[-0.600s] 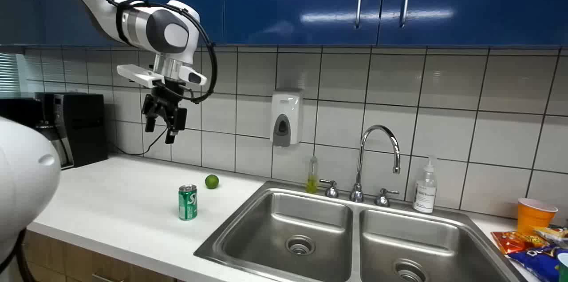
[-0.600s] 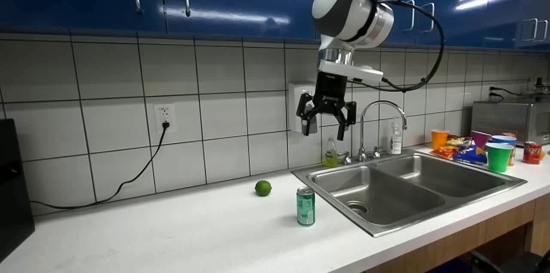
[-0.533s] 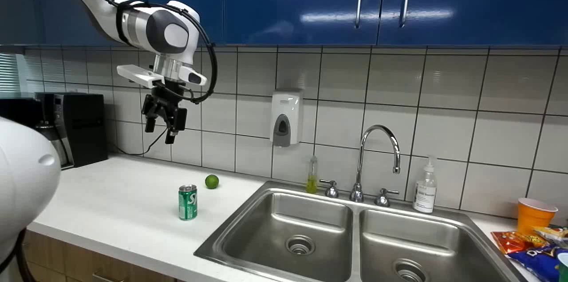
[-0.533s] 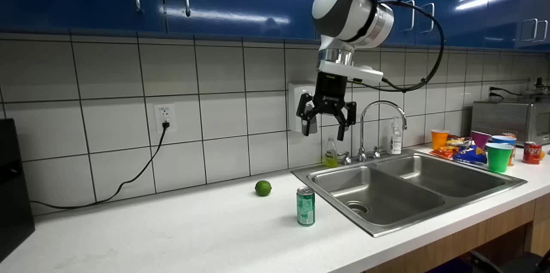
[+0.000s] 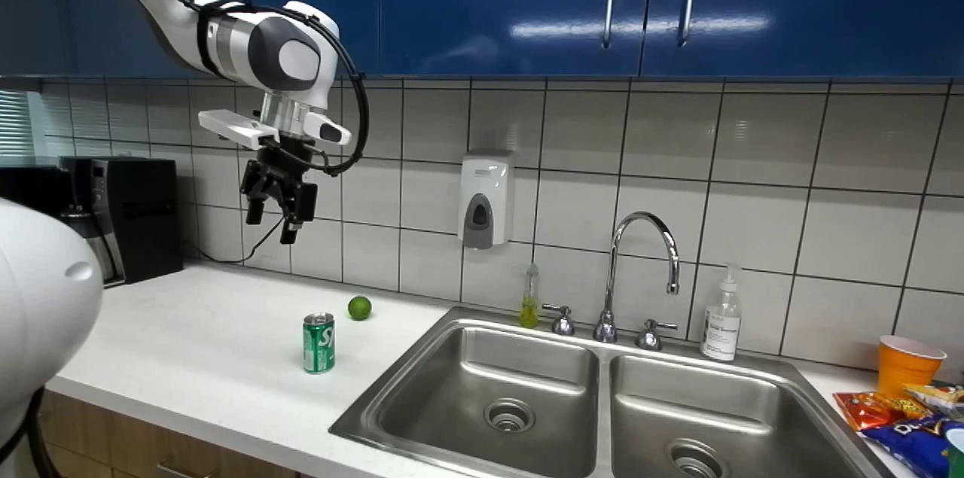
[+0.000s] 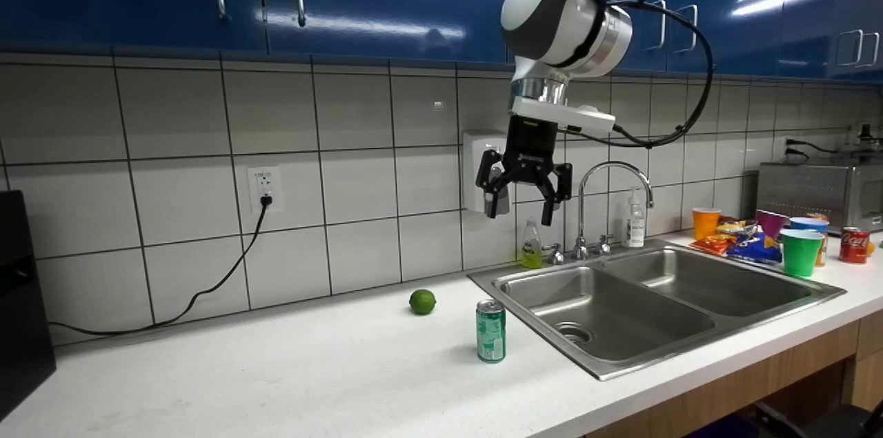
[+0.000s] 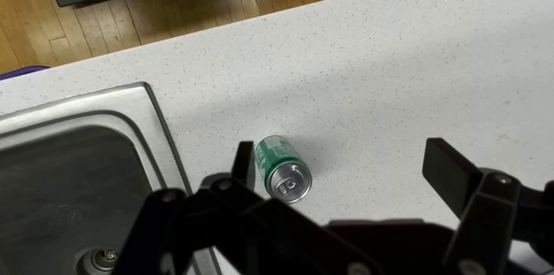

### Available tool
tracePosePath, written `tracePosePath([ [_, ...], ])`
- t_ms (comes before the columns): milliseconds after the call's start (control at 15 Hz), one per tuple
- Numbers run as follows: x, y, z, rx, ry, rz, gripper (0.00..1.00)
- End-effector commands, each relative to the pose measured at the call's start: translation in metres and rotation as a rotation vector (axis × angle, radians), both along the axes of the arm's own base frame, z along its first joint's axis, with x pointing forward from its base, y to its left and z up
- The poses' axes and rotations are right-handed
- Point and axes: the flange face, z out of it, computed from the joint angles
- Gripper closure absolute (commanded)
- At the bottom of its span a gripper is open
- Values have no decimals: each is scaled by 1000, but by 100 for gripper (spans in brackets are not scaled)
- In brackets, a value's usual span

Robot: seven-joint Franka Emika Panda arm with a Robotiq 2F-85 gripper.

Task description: Put the can inside the sink

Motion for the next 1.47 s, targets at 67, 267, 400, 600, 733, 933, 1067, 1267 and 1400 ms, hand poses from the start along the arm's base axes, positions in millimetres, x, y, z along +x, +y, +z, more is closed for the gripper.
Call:
tracePosePath([
  [67, 0, 0, 0, 0, 1, 0, 0],
  [267, 0, 0, 0, 0, 1, 0, 0],
  [400, 0, 0, 0, 0, 1, 0, 0],
  [600, 2, 1, -4, -3, 3, 1, 0],
  [733, 4, 4, -10, -1, 14, 7, 0],
  [933, 7, 6, -21, -4, 32, 14, 0],
  [1067, 9, 6, -32, -7, 45, 16, 0],
  [1267, 13, 7, -48, -12, 65, 18, 0],
  [1400, 16, 7, -58, -13, 75, 19, 0],
])
